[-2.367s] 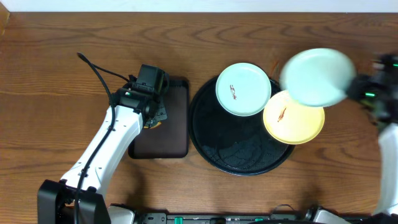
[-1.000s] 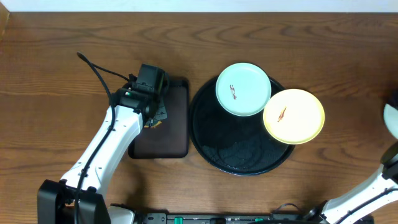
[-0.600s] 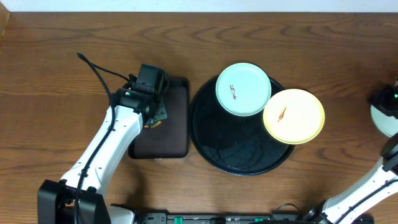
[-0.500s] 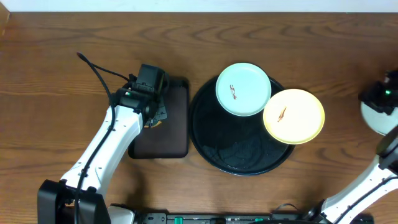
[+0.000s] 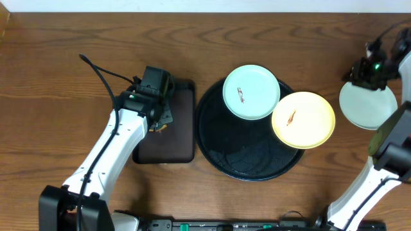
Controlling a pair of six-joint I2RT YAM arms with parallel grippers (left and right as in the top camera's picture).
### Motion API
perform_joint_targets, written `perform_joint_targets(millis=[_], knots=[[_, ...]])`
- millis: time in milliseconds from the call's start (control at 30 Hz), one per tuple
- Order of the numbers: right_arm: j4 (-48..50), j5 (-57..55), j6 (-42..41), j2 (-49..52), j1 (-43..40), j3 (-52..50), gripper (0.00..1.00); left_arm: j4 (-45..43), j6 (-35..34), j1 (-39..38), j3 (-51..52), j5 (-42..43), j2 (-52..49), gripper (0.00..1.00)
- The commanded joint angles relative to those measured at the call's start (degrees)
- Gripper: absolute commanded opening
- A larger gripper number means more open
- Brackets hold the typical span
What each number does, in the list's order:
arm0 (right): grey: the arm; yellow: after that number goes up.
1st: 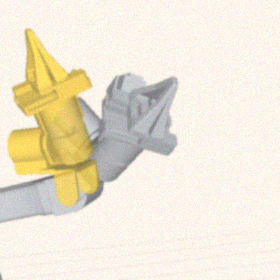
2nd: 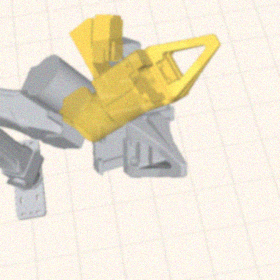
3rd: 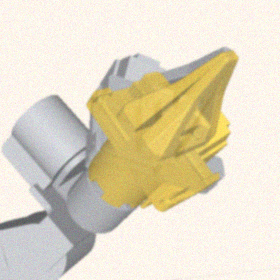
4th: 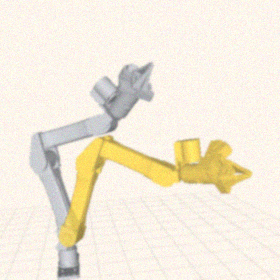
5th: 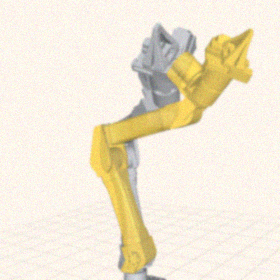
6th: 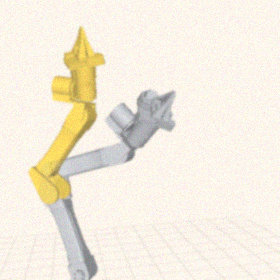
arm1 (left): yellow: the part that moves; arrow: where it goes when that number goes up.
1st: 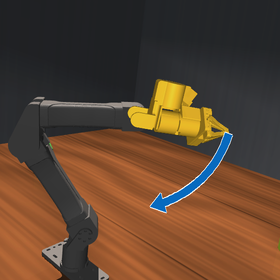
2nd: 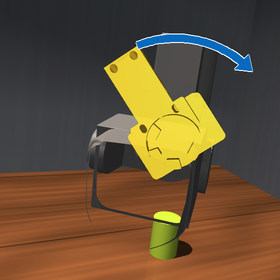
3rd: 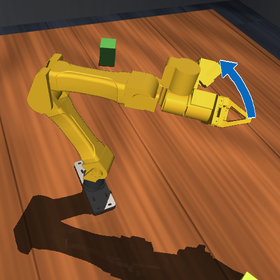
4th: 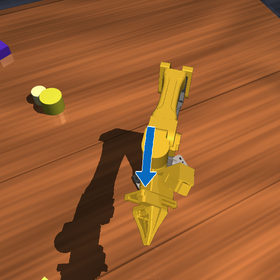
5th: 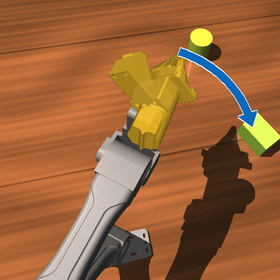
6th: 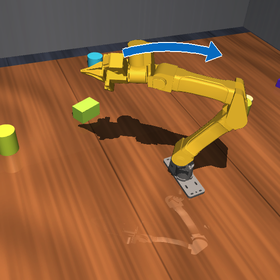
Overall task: Clean dirty plates on tray and stack at the side
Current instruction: 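Carry the pale green plate right and set it down at the table edge, then move the right gripper back and grip the other pale green plate's edge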
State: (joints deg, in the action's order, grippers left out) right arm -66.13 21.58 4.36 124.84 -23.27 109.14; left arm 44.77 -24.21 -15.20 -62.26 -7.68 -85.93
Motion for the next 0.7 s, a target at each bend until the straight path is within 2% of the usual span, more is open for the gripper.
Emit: perform_joint_targets(millis=[0, 133, 267, 433, 667], knots=[[-5.4, 0.3, 5.2, -7.8, 4.3, 4.4, 0.40, -0.1, -0.5, 0.0, 0.2, -0.5, -0.1, 0.09], [-9.6, 0.3, 5.1, -10.1, 9.4, 4.4, 0.39, 0.0, -0.5, 0.0, 0.2, -0.5, -0.1, 0.09], [-8.5, -3.2, 5.0, -9.7, 17.6, 2.3, 0.40, 0.0, -0.5, 0.0, 0.2, -0.5, -0.1, 0.09], [-0.4, -12.5, 1.7, -9.4, 25.9, -4.7, 0.38, 0.0, -0.5, 0.0, 0.2, -0.5, -0.1, 0.09], [13.6, -22.1, -2.2, -9.4, 33.2, -15.9, 0.36, -0.1, -0.5, 0.0, 0.2, -0.5, -0.1, 0.09]])
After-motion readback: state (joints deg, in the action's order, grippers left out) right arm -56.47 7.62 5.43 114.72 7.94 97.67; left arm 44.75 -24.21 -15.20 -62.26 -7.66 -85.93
